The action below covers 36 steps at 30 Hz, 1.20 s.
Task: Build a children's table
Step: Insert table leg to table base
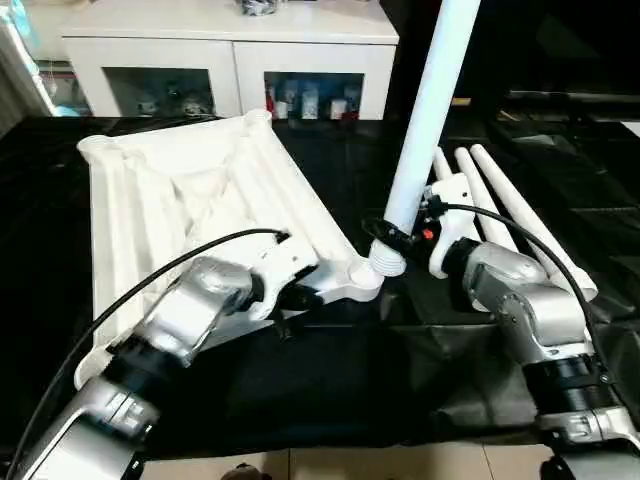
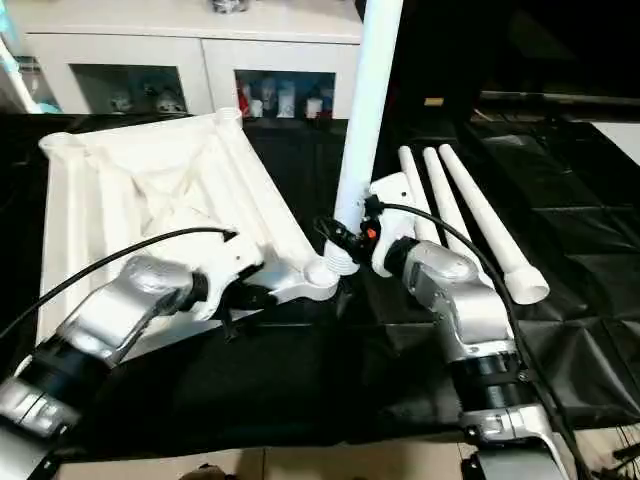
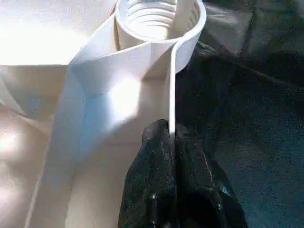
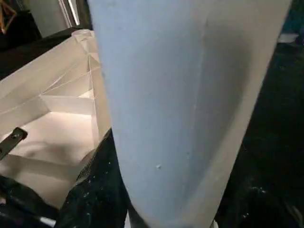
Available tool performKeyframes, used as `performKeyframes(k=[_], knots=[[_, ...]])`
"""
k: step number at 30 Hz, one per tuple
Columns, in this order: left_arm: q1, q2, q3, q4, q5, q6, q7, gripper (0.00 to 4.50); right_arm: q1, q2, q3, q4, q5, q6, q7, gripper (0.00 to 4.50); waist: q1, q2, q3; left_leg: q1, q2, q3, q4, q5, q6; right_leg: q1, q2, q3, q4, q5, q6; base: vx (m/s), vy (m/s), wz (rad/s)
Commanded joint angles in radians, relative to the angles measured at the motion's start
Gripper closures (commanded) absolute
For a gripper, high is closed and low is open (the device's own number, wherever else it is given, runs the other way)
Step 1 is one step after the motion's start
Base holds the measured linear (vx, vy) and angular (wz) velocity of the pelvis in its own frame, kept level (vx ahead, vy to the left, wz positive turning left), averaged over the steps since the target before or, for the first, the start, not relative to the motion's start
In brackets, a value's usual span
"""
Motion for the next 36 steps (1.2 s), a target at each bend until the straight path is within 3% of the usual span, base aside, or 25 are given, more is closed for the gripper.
performKeyframes(k=[1,2,3,4,5,6,7,8,19,31,36], knots=[[0.016,0.005,0.002,-0.038,-0.019,-0.011,-0.024,4.50,-0.009,0.002,0.006,0.013,0.005,-0.003,0.026,2.64,-0.004,0.002,-0.074,0.019,0.051,-0.018,-0.079,-0.183,-0.005,0.049,-0.080,0.048,-0.079,-0.120,-0.226,0.000,0.000,0.00],[0.039,0.013,-0.007,-0.053,-0.020,-0.019,-0.036,4.50,-0.008,0.003,0.016,0.020,0.007,-0.001,0.042,2.64,-0.003,0.001,-0.073,0.020,0.051,-0.017,-0.079,-0.187,-0.002,0.048,-0.082,0.049,-0.081,-0.135,-0.224,0.000,0.000,0.00],[0.052,0.020,-0.014,-0.066,-0.017,-0.021,-0.040,4.50,-0.012,0.002,0.023,0.024,0.008,0.009,0.053,2.64,-0.005,-0.014,-0.071,0.019,0.051,-0.015,-0.081,-0.187,0.002,0.048,-0.080,0.049,-0.085,-0.150,-0.219,0.000,0.000,0.00],[0.060,0.025,-0.018,-0.075,-0.014,-0.022,-0.043,4.50,-0.015,0.001,0.027,0.027,0.009,0.016,0.060,2.64,-0.002,-0.005,-0.072,0.020,0.052,-0.017,-0.081,-0.183,0.002,0.048,-0.083,0.049,-0.083,-0.166,-0.215,0.000,0.000,0.00],[0.060,0.025,-0.018,-0.075,-0.014,-0.022,-0.043,4.50,-0.015,0.001,0.027,0.027,0.009,0.016,0.060,2.64,-0.003,-0.004,-0.071,0.020,0.052,-0.016,-0.081,-0.180,0.002,0.046,-0.082,0.049,-0.083,-0.167,-0.211,0.000,0.000,0.00],[0.072,0.028,-0.020,-0.089,-0.006,-0.017,-0.036,4.50,-0.020,0.001,0.033,0.031,0.016,0.028,0.078,2.64,-0.004,-0.020,-0.070,0.020,0.053,-0.015,-0.083,-0.181,0.004,0.046,-0.080,0.049,-0.085,-0.176,-0.205,0.000,0.000,0.00],[0.081,0.034,-0.025,-0.103,0.004,-0.018,-0.032,4.50,-0.025,0.001,0.041,0.035,0.021,0.038,0.097,2.64,-0.001,-0.011,-0.070,0.020,0.053,-0.017,-0.083,-0.181,0.005,0.046,-0.083,0.049,-0.083,-0.186,-0.203,0.000,0.000,0.00],[0.089,0.040,-0.029,-0.115,0.011,-0.022,-0.028,4.50,-0.029,0.002,0.047,0.038,0.028,0.047,0.114,2.64,-0.002,-0.009,-0.069,0.021,0.053,-0.017,-0.083,-0.183,0.004,0.044,-0.083,0.049,-0.084,-0.193,-0.201,0.000,0.000,0.00],[0.094,0.061,-0.028,-0.127,0.033,-0.039,-0.029,4.50,-0.038,0.003,0.092,0.069,0.010,0.066,0.171,2.64,-0.003,-0.007,-0.070,0.022,0.052,-0.016,-0.084,-0.195,-0.010,0.042,-0.081,0.050,-0.086,-0.195,-0.193,0.000,0.000,0.00],[0.092,0.058,-0.027,-0.126,0.045,-0.040,-0.032,4.50,-0.048,0.024,0.098,0.187,-0.025,0.026,0.178,2.64,-0.006,-0.011,-0.070,0.023,0.053,-0.018,-0.087,-0.223,-0.019,0.039,-0.082,0.050,-0.087,-0.218,-0.195,0.000,0.000,0.00],[0.092,0.061,-0.024,-0.124,0.049,-0.040,-0.030,4.50,-0.042,0.015,0.110,0.163,-0.017,0.037,0.208,2.64,-0.006,-0.015,-0.069,0.024,0.054,-0.019,-0.089,-0.237,-0.021,0.039,-0.082,0.051,-0.090,-0.235,-0.186,0.000,0.000,0.00]])
